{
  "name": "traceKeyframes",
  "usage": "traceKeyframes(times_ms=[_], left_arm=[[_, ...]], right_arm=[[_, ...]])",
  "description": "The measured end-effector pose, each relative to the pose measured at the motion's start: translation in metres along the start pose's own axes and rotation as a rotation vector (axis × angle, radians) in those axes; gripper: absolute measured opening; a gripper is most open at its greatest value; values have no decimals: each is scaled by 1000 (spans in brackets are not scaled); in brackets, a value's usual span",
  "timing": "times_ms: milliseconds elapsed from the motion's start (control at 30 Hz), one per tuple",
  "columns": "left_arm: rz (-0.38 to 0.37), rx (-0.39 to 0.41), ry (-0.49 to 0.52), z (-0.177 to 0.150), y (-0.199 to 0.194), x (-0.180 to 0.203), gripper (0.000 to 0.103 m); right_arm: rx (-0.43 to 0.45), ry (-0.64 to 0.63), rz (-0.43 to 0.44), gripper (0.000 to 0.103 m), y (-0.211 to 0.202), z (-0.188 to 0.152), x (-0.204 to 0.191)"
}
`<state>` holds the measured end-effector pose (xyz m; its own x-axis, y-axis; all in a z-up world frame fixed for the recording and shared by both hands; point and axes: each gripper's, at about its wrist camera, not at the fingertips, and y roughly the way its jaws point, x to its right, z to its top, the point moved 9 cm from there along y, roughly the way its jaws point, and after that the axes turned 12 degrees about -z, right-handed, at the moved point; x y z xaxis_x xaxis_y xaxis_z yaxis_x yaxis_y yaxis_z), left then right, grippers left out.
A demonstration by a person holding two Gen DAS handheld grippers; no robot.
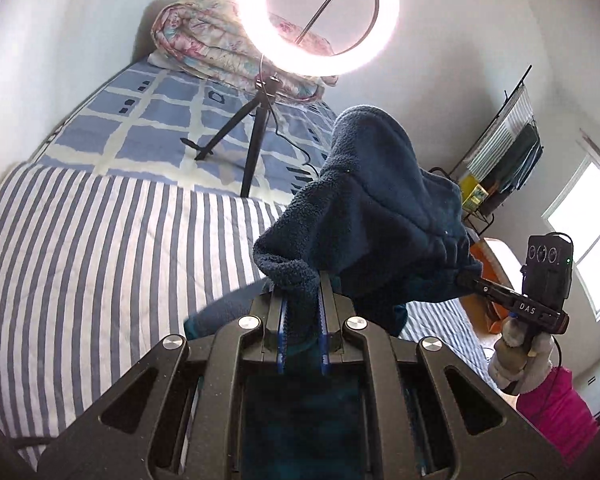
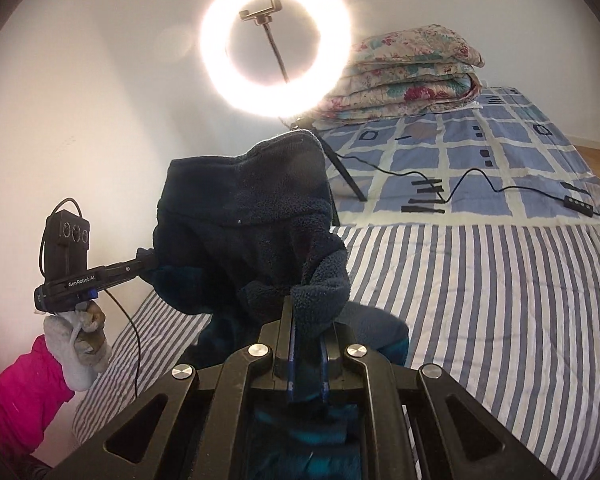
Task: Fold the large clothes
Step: 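Lift the collar end and fold it over toward the hem with both tools, then lay the collar end onto the folded bundle and open both tools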
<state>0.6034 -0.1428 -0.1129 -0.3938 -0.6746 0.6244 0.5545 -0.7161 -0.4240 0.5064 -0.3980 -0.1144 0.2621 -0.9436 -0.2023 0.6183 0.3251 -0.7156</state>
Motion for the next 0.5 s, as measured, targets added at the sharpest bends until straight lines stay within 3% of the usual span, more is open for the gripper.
traceKeyframes(times_ms=[500], left_arm=[[-6, -48, -15, -102, -41, 17, 10]], right_arm=[[-54, -15, 3, 6, -41, -84, -22]])
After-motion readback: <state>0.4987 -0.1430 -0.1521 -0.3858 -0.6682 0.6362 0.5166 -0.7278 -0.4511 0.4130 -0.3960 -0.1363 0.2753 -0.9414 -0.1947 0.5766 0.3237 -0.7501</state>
